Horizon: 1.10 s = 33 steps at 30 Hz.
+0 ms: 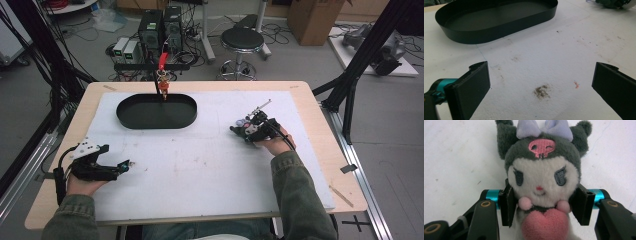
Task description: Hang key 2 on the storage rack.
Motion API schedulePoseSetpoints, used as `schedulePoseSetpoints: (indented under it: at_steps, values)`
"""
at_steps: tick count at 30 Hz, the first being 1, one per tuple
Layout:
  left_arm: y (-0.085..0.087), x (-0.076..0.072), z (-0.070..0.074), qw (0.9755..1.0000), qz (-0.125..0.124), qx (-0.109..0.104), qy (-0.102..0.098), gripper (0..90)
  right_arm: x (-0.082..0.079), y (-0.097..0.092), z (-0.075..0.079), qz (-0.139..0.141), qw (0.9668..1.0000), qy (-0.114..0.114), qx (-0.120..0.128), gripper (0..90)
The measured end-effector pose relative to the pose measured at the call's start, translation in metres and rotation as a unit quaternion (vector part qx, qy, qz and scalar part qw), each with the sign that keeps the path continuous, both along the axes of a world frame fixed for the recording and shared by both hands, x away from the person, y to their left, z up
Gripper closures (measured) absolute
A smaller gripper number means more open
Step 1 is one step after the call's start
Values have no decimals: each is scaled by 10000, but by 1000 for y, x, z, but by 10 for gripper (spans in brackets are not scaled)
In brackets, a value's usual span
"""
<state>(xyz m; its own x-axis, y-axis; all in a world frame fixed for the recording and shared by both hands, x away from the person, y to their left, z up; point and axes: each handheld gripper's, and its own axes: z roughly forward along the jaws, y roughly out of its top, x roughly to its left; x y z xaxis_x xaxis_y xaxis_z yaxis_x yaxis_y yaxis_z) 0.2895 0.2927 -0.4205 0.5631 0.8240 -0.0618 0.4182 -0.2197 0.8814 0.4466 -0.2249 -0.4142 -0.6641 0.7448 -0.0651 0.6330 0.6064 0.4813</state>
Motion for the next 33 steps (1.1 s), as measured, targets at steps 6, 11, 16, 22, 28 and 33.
schedulePoseSetpoints:
  at_steps: [6, 11, 16, 22, 28, 33]
  values:
    - [0, 0, 0, 10000, 22, -12, -13, 21, -2, -1, 3, 11, 9999, 67, 131, 466]
    - [0, 0, 0, 10000, 11, -2, -4, 21, -3, -2, 6, 33, 9997, 32, 233, 470]
    - [0, 0, 0, 10000, 4, 9, -2, 21, -6, -6, 11, -46, 9994, 1, 345, 470]
    - [-1, 0, 0, 10000, 5, 16, 1, 20, -8, -11, 18, -50, 9983, -65, 569, 470]
    - [-1, 0, 0, 10000, 8, 16, -5, 21, -11, -10, 22, -49, 9978, -77, 658, 470]
    - [-1, 0, 0, 10000, 6, 17, -9, 20, -13, -8, 25, -13, 9976, -95, 687, 470]
